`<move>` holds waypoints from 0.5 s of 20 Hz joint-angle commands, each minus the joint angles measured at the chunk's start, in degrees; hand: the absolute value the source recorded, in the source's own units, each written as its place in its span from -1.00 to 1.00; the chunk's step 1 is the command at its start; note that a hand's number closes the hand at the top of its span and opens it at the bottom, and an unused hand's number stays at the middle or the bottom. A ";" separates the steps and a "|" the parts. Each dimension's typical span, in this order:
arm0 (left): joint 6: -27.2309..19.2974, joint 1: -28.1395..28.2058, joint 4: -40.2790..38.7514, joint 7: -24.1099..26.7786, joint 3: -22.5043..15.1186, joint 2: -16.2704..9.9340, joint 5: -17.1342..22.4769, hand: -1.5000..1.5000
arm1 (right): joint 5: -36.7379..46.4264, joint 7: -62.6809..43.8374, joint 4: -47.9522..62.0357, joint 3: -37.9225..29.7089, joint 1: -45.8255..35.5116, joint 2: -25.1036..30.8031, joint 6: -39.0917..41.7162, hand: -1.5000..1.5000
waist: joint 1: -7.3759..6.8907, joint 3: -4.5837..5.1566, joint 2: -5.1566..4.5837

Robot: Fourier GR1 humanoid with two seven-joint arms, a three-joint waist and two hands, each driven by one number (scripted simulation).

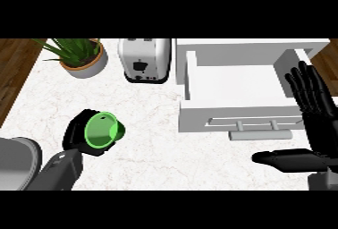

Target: Pick up the cup, place it into the drawer and close the drawer

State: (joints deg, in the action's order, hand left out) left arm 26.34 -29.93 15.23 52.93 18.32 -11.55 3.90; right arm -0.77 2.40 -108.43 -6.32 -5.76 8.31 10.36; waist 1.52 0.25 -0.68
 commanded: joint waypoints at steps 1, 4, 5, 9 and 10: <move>5.46 0.76 2.47 10.01 -0.77 2.52 -0.23 1.00 | 0.68 0.99 1.15 -0.57 0.89 1.09 0.75 -1.00 | -0.23 -0.07 0.18; 2.69 0.16 2.12 9.19 2.35 1.11 2.69 1.00 | -0.28 -1.55 -1.33 -0.82 0.69 0.66 0.03 -1.00 | -0.20 -0.08 0.25; 1.39 2.67 2.41 11.93 2.90 1.97 3.08 1.00 | -0.41 -2.11 -2.03 -0.70 0.34 0.81 0.13 -1.00 | -0.31 -0.05 0.24; -0.01 3.30 4.61 12.48 4.27 0.74 4.62 1.00 | 0.77 -1.73 1.36 0.01 -2.43 -0.21 -1.08 -1.00 | -1.19 -0.12 0.32; 0.80 0.76 4.94 10.20 4.83 -0.49 5.45 1.00 | 0.31 -1.27 -0.34 -0.32 -0.13 -0.12 -0.61 -1.00 | -0.68 -0.12 0.37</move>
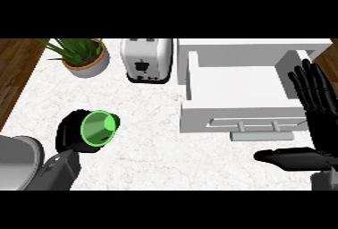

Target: Pick up the cup, place it into the drawer and close the drawer

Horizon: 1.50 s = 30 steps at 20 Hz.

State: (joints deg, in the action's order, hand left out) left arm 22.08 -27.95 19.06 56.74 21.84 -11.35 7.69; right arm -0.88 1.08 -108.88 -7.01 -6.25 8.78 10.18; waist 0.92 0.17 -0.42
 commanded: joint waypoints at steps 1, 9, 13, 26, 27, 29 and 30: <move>3.61 -1.67 2.26 6.88 1.50 -0.50 1.87 1.00 | -0.91 -1.78 -2.78 0.31 0.96 -0.76 -0.34 -1.00 | 0.12 -0.04 0.24; 1.98 -5.54 12.89 -1.24 -3.81 3.51 1.14 1.00 | -0.73 1.92 -1.50 -1.81 3.89 1.11 1.52 -1.00 | -0.70 -0.20 0.57; -4.21 -7.30 22.80 -7.96 -7.18 5.74 0.27 1.00 | -0.87 2.08 -0.35 -2.27 4.10 0.63 1.19 -1.00 | -1.41 -0.26 0.80; -23.81 -17.02 43.59 -33.22 -21.22 11.29 0.37 1.00 | -2.46 0.95 2.66 -5.02 0.19 1.96 1.20 -1.00 | -1.02 -0.22 0.65; -23.75 -18.65 43.44 -36.29 -20.16 11.30 0.41 1.00 | -3.68 -2.82 -6.33 -4.13 3.89 1.45 1.23 -1.00 | -0.49 -0.19 0.73; -23.12 -24.56 35.84 -34.82 -16.65 10.28 -0.83 1.00 | -2.52 2.10 -1.75 -3.36 5.34 1.56 3.41 -1.00 | -0.11 -0.19 0.34; -26.99 -25.41 40.21 -40.62 -21.14 11.31 1.23 1.00 | -3.71 1.22 -0.75 -4.44 3.67 1.99 3.22 -1.00 | -0.25 -0.21 0.51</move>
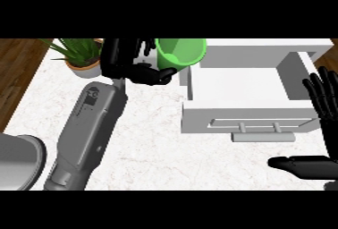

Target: Pick up the cup, place it into the drawer and close the drawer

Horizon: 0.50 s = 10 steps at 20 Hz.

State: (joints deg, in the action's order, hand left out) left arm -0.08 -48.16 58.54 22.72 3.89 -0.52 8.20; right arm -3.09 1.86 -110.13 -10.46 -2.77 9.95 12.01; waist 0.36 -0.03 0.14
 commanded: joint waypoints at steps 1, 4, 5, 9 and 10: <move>-3.92 -6.02 -2.46 -4.14 -1.98 0.49 -0.81 1.00 | -1.31 -1.56 -2.29 -1.08 0.54 0.89 0.74 -1.00 | 0.43 0.02 -0.15; -10.22 -11.59 -8.95 -2.34 -5.95 0.51 1.72 1.00 | -0.44 -0.80 -2.07 0.29 0.71 -0.29 0.37 -1.00 | 1.10 0.02 -0.27; -10.34 -14.78 -11.53 -2.78 -4.47 0.51 1.57 1.00 | -0.35 -2.79 -1.95 0.37 -1.58 0.53 0.18 -1.00 | 1.10 0.02 -0.35; -12.36 -18.92 -15.13 -7.53 -5.97 0.52 6.80 1.00 | -0.70 1.21 1.54 -0.60 -0.44 0.06 1.02 -1.00 | 0.94 0.00 -0.31; -14.58 -19.78 -14.97 -8.00 -8.93 0.52 7.52 1.00 | -3.14 -0.74 0.61 -3.22 -1.61 2.39 2.05 -1.00 | 1.15 0.00 -0.26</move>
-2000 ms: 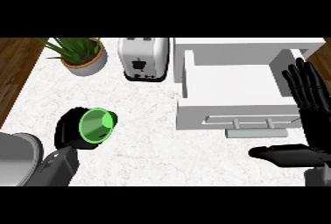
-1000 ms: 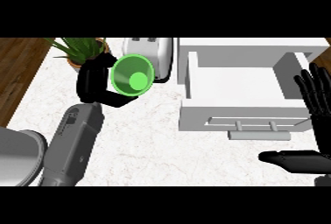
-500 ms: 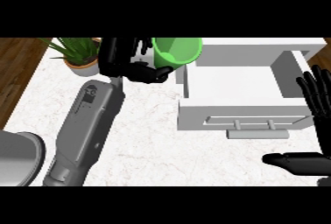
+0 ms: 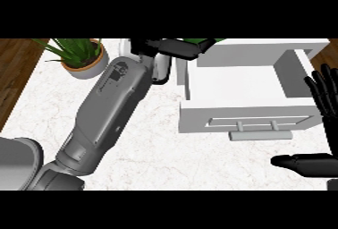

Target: Pick up the cup, place it into the drawer and close the drawer

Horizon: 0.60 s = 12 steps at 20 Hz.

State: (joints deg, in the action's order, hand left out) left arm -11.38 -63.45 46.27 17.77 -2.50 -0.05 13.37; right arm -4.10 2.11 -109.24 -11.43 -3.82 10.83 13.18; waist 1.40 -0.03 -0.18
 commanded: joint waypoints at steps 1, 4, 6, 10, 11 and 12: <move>-2.76 -2.78 -8.33 3.42 -4.37 0.05 5.50 1.00 | -0.48 3.06 4.37 -1.37 -1.38 0.86 1.19 -1.00 | 0.87 -0.02 -0.34; -5.21 -9.42 -11.67 -0.91 -5.86 0.05 7.78 1.00 | 2.24 2.96 4.37 1.52 -1.79 -1.08 -0.32 -1.00 | 1.00 -0.02 -0.28; -4.75 -9.29 -16.65 3.53 -5.90 0.05 8.94 1.00 | 3.46 -0.41 1.67 3.55 -3.60 -1.59 -1.60 -1.00 | 1.44 0.00 -0.51; -6.67 -6.58 -15.40 3.31 -14.27 0.05 13.66 1.00 | 1.05 0.48 0.04 0.81 -0.78 -0.42 -0.13 -1.00 | 1.62 -0.01 -0.23; -7.41 -8.27 -18.07 4.08 -14.38 0.05 13.78 1.00 | 0.49 -2.03 -0.81 1.46 -2.14 -0.76 -0.61 -1.00 | 2.06 -0.01 -0.41; -7.78 -8.28 -17.61 4.56 -15.95 0.05 16.16 1.00 | -0.97 0.21 0.51 -0.27 -0.99 0.63 1.37 -1.00 | 2.59 -0.03 -0.48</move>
State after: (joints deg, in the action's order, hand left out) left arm -17.40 -71.14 30.94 20.77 -13.58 -0.01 25.05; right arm -3.67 1.92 -108.82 -10.78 -5.20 10.62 13.23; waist 3.03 -0.04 -0.51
